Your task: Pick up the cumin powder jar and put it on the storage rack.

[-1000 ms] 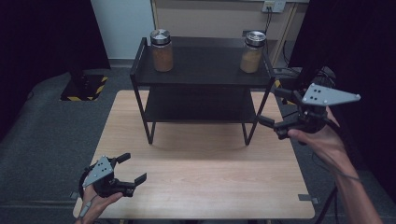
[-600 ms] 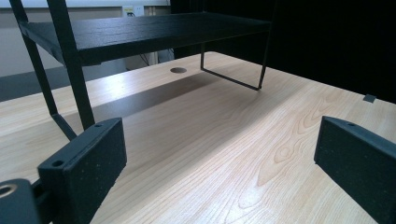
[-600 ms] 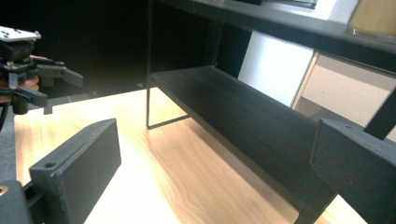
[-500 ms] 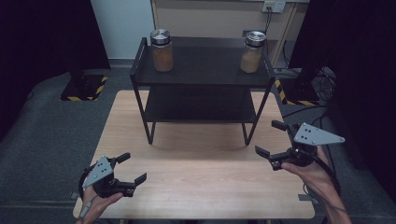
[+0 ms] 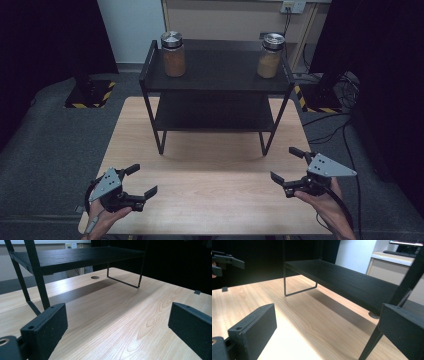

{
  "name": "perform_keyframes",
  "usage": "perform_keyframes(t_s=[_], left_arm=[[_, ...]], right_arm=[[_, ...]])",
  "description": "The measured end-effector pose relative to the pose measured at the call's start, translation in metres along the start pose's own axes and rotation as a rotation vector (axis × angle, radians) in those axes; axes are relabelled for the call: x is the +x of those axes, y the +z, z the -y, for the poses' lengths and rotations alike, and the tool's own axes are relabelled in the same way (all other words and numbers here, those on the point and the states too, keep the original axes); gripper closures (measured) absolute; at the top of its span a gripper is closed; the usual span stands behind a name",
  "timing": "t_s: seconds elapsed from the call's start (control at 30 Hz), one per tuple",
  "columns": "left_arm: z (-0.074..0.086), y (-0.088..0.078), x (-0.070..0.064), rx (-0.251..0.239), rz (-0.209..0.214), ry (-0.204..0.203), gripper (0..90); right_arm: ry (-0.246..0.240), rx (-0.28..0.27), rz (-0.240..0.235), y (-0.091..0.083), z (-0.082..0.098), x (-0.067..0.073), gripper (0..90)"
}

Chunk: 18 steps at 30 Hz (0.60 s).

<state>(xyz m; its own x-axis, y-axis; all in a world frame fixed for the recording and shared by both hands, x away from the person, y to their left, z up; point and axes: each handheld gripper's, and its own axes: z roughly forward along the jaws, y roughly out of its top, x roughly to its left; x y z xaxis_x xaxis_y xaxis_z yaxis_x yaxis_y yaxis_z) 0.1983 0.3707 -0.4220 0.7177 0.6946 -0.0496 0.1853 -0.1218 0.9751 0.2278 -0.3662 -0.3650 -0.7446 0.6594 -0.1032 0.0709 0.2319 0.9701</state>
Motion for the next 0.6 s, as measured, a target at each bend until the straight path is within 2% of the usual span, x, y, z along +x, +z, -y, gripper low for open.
perform_keyframes(t_s=[0.3, 0.43, 0.53, 0.6], left_arm=[[0.000, 0.000, -0.001, -0.005, -0.003, 0.005, 1.5], [0.000, 0.000, -0.002, -0.003, -0.003, 0.007, 1.5], [0.000, -0.001, -0.003, -0.006, -0.004, 0.010, 1.5], [0.000, -0.001, -0.004, -0.008, -0.006, 0.012, 1.5]], right_arm=[[0.034, 0.018, 0.044, -0.001, 0.027, 0.016, 2.2], [0.047, 0.014, 0.079, 0.001, 0.036, 0.026, 2.0], [0.051, 0.015, 0.087, 0.001, 0.041, 0.032, 2.0], [0.054, 0.024, 0.077, 0.001, 0.043, 0.032, 2.0]])
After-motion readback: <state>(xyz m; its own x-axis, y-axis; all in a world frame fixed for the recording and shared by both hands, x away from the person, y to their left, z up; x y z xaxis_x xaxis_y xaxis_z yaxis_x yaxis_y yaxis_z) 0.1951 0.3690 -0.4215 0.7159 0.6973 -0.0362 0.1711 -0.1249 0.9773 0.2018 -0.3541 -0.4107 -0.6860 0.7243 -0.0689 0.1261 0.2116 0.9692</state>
